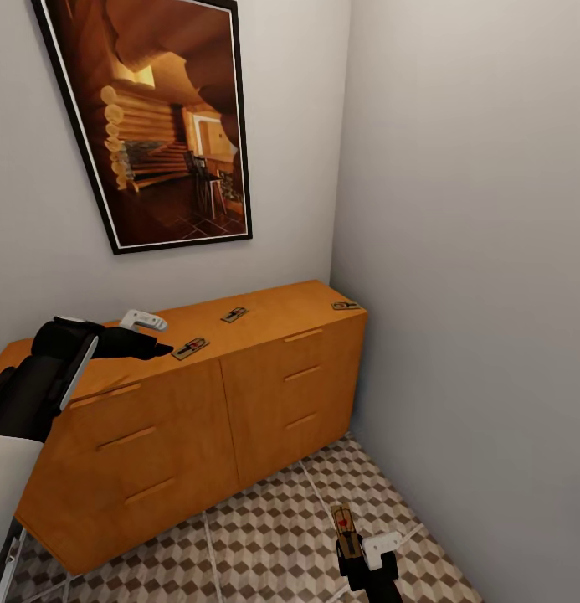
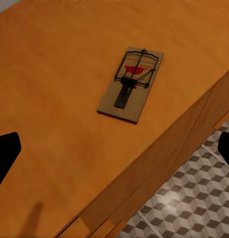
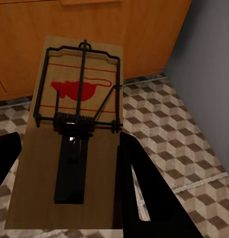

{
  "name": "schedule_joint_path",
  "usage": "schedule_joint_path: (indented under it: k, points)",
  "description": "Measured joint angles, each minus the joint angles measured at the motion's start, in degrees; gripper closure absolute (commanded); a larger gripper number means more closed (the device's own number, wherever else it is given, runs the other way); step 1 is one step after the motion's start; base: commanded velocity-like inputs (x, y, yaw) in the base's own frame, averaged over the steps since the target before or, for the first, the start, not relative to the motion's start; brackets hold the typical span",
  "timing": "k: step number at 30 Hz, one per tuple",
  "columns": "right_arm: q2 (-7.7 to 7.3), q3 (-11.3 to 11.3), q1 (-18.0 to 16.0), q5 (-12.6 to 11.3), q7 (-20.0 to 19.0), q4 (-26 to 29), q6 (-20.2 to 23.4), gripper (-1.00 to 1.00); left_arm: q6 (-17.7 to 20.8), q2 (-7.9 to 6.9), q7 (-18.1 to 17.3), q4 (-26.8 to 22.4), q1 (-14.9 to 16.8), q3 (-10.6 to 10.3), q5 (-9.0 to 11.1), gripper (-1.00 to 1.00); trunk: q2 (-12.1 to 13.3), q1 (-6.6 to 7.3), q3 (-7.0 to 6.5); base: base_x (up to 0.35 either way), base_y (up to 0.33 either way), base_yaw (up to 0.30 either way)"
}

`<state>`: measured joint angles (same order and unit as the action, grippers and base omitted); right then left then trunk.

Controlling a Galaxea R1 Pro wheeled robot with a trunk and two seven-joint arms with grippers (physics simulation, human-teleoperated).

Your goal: Take the four mousetraps from the cabinet in the bathroom and place them on the bathroom floor. Make sure all four end up on the same floor surface, and ensure that at least two of them are either under or directly next to the same bathroom sink.

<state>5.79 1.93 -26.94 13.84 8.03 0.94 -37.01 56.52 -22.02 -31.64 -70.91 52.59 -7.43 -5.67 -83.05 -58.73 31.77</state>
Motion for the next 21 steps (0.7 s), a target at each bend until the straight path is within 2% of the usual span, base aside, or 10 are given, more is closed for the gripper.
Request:
schedule_joint_path:
  k: [4,6,9,11,12,14,15,19,21]
  points:
    - [0.0,0.0,0.0,0.0,0.0,0.0,0.0,1.0,0.05,0.0,-0.31,-0.19,0.0,0.05,0.09,-1.0,0.0,0.0,0.0,0.0,0.0,0.0]
    - [0.0,0.0,0.0,0.0,0.0,0.0,0.0,1.0,0.06,-0.08,-1.72,-0.32,0.0,0.17,0.15,-1.0,0.0,0.0,0.0,0.0,0.0,0.0]
    - [0.0,0.0,0.0,0.0,0.0,0.0,0.0,1.0,-0.02,-0.38,-6.31,-0.42,0.0,0.41,0.03,-1.0,0.0,0.0,0.0,0.0,0.0,0.0]
    - [0.0,0.0,0.0,0.0,0.0,0.0,0.0,1.0,-0.24,-1.03,-10.83,-0.48,0.0,0.6,-0.14,-1.0,0.0,0.0,0.0,0.0,0.0,0.0]
    - [0.0,0.01,0.0,0.0,0.0,0.0,0.0,1.0,-0.54,-1.81,-13.69,-0.54,0.0,0.69,-0.21,-1.0,0.0,0.0,0.0,0.0,0.0,0.0]
    - [0.0,0.01,0.0,0.0,0.0,0.0,0.0,1.0,-1.05,-2.84,-16.4,-0.59,0.0,0.76,-0.26,-1.0,0.0,0.0,0.0,0.0,0.0,0.0]
    - [0.0,0.01,0.0,0.0,0.0,0.0,0.0,1.0,-1.71,-3.82,-18.74,-0.62,0.0,0.79,-0.29,-1.0,0.0,0.0,0.0,0.0,0.0,0.0]
    - [0.0,0.0,0.0,0.0,0.0,0.0,0.0,1.0,-4.01,-6.14,-24.2,-0.66,-0.01,0.84,-0.31,-1.0,0.0,0.0,0.0,0.0,0.0,0.0]
    - [0.0,0.0,0.0,0.0,0.0,0.0,0.0,1.0,-4.67,-6.65,-25.39,-0.67,-0.01,0.84,-0.31,-1.0,0.0,0.0,0.0,0.0,0.0,0.0]
